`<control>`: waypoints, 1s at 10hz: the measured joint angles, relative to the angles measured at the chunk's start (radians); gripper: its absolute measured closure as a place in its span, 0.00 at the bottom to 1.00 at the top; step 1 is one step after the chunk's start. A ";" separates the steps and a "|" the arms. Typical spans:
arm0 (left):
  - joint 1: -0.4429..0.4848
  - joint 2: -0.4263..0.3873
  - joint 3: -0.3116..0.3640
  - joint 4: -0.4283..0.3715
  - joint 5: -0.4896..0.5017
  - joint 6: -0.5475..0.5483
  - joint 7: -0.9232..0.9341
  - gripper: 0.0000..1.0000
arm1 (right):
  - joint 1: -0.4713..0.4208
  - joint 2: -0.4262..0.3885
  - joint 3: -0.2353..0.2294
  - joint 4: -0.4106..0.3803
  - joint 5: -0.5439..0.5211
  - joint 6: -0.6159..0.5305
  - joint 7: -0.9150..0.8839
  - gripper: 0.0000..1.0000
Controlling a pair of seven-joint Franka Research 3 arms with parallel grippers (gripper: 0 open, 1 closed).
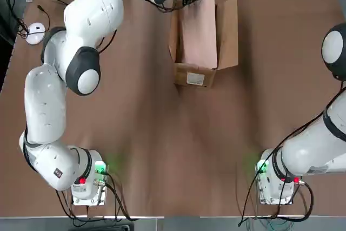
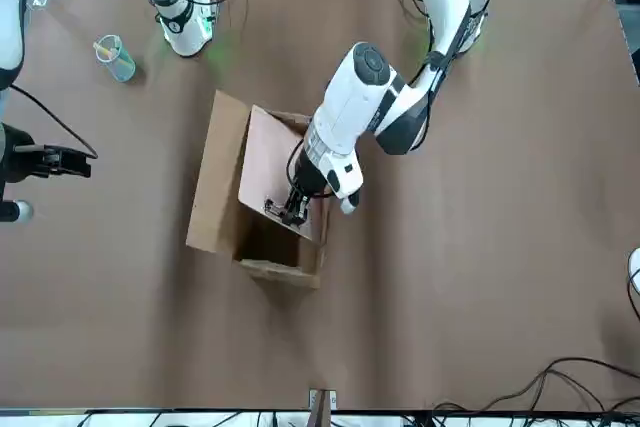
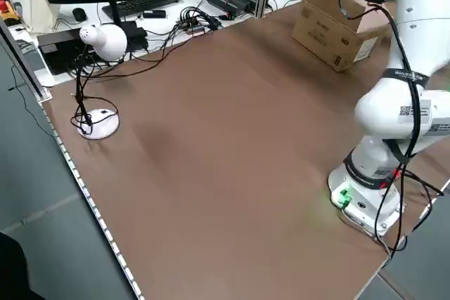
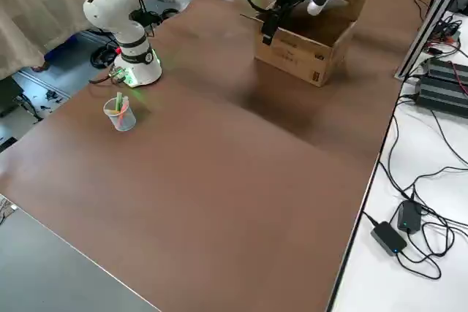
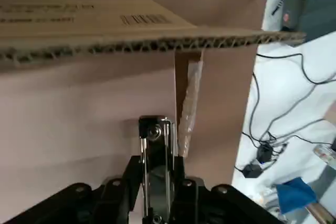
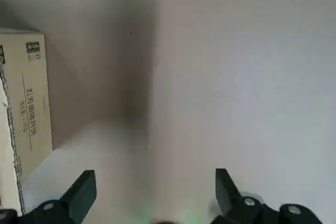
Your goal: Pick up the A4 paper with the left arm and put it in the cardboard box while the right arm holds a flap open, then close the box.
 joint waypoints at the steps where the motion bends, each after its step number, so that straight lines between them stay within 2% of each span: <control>1: 0.001 0.000 0.001 0.000 0.000 -0.011 0.000 0.70 | 0.000 0.000 0.000 0.000 0.000 0.000 0.000 0.00; 9: 0.018 0.003 0.037 0.000 0.000 -0.044 0.000 0.71 | 0.001 0.000 0.001 0.000 0.000 0.000 0.000 0.00; 10: 0.019 0.008 0.038 0.000 0.002 -0.045 0.003 0.79 | 0.001 0.000 0.002 0.000 0.000 0.000 0.000 0.00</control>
